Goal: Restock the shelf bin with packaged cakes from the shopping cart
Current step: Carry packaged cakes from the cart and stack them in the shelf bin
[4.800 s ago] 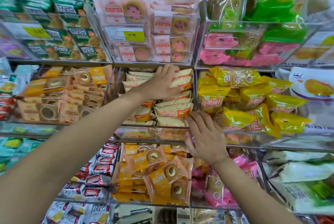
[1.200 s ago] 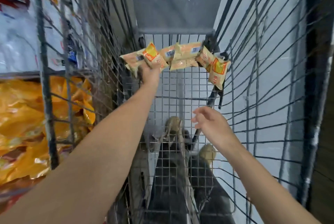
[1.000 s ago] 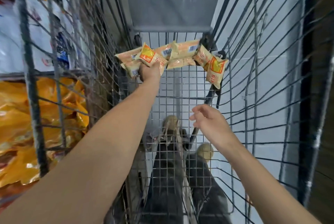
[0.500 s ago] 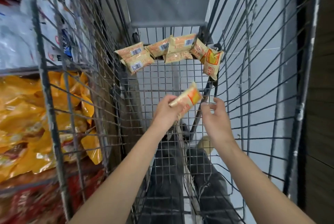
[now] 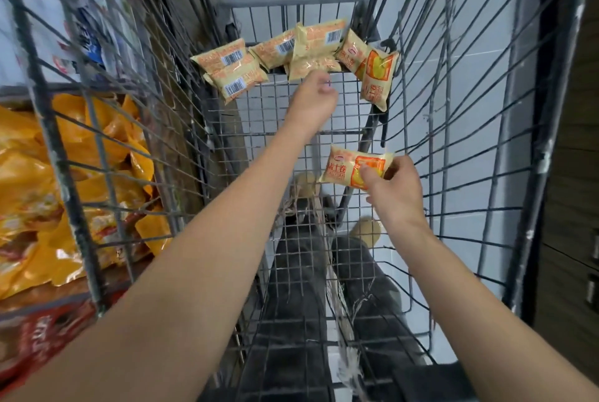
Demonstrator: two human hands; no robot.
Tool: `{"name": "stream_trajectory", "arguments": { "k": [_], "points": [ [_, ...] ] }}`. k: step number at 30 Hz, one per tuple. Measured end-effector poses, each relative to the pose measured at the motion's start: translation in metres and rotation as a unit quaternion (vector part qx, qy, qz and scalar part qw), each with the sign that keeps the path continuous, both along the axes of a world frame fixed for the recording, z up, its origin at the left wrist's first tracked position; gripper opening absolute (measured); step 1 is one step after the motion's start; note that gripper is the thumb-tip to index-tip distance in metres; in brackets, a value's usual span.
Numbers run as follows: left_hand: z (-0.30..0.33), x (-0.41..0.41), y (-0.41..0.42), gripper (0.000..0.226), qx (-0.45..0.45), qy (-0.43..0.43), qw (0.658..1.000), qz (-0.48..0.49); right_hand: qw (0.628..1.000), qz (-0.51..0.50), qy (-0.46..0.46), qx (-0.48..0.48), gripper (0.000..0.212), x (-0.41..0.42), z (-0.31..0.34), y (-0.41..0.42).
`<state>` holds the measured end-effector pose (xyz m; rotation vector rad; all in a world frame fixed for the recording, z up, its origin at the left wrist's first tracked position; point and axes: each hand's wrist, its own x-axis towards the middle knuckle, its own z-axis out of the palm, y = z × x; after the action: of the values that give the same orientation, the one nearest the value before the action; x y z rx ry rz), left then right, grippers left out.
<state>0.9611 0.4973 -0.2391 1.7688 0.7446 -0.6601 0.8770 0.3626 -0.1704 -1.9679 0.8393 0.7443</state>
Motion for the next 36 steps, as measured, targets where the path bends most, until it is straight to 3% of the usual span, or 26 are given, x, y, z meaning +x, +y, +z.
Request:
{"name": "stream_trajectory", "arguments": {
  "k": [2, 5, 9, 17, 19, 22, 23, 28, 36],
  "points": [
    [-0.01, 0.019, -0.013, 0.05, 0.021, -0.076, 0.993, -0.09, 1.0, 0.004, 0.018, 0.002, 0.015, -0.001, -0.005, -0.002],
    [-0.022, 0.044, -0.028, 0.073, 0.051, -0.143, 0.955, -0.254, 1.0, 0.012, 0.029, 0.003, 0.007, -0.007, -0.01, -0.003],
    [-0.037, 0.06, -0.042, 0.076, 0.116, -0.179, 0.884, -0.417, 0.999, 0.03, 0.016, 0.006, 0.011, -0.015, -0.011, -0.004],
    [-0.044, 0.039, -0.039, 0.036, 0.306, -0.246, 0.832, -0.393, 0.998, 0.061, 0.017, 0.014, 0.005, -0.016, -0.005, 0.0],
    [-0.043, 0.027, -0.029, 0.037, 0.3, -0.229, 0.859, -0.346, 0.998, 0.065, 0.023, 0.014, 0.005, -0.018, -0.003, 0.0],
    [-0.038, 0.01, -0.015, 0.032, 0.179, -0.102, 0.969, -0.136, 0.998, 0.064, 0.016, 0.014, 0.01, -0.019, 0.001, 0.001],
    [-0.034, 0.003, -0.01, 0.032, 0.12, -0.063, 0.989, -0.062, 0.998, 0.055, 0.013, 0.018, 0.014, -0.02, 0.005, 0.002],
    [-0.007, -0.042, -0.004, 0.034, 0.0, -0.008, 0.996, 0.091, 0.995, -0.084, 0.027, 0.052, 0.022, -0.02, 0.009, -0.003],
    [0.06, -0.102, 0.006, 0.019, -0.073, -0.032, 0.991, 0.106, 0.976, -0.18, 0.054, 0.106, 0.016, -0.018, 0.029, -0.003]
  ]
}}
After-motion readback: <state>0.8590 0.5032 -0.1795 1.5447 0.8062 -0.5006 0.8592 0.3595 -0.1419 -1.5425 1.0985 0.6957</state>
